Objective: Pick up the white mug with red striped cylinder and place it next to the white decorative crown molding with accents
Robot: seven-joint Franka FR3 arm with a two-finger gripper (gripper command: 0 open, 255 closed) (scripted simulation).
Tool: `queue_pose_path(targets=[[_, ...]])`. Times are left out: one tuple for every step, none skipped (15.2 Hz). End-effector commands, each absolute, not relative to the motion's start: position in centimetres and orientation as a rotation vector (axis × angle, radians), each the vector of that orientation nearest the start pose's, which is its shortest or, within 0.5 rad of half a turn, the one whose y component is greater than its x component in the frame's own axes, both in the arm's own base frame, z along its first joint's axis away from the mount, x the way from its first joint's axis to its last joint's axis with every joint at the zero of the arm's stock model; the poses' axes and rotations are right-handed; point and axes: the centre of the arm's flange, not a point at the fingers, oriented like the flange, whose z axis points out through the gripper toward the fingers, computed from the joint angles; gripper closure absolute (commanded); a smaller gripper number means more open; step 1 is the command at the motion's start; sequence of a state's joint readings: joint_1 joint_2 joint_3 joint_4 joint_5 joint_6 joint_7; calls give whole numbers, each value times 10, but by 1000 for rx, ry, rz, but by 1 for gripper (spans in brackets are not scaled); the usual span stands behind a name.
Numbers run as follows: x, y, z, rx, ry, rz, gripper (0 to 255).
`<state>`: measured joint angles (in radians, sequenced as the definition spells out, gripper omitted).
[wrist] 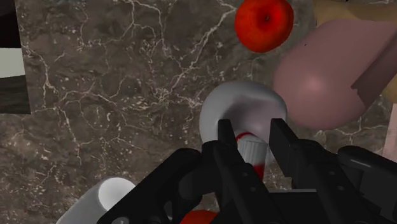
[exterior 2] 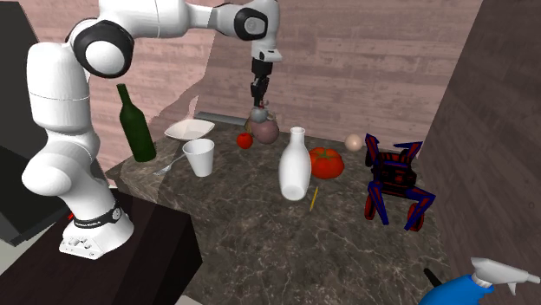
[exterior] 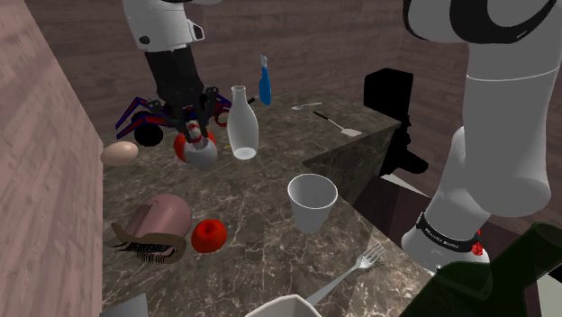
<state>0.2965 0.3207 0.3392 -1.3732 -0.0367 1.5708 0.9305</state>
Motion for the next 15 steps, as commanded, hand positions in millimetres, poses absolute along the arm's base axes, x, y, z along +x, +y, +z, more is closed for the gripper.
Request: queue_pose_path(targets=[[515, 362, 535, -3124, 479, 195, 255], [504, 369, 535, -3124, 479, 195, 255], [493, 376, 535, -3124, 479, 195, 255], [481, 382, 535, -3124, 479, 195, 255], [470, 389, 535, -3124, 479, 195, 255], [459, 396, 535, -3124, 479, 195, 255], [447, 403, 535, -3124, 479, 195, 255], [436, 409, 536, -3124, 479, 195, 255], [424, 416, 536, -3124, 479, 195, 255], [413, 423, 536, -3124, 479, 195, 255], [402, 429, 536, -3124, 479, 195, 255], [390, 436, 536, -3124, 479, 195, 255], [379, 443, 536, -3124, 479, 195, 255], [367, 450, 536, -3124, 479, 195, 255], [367, 450, 531, -3124, 479, 195, 255]])
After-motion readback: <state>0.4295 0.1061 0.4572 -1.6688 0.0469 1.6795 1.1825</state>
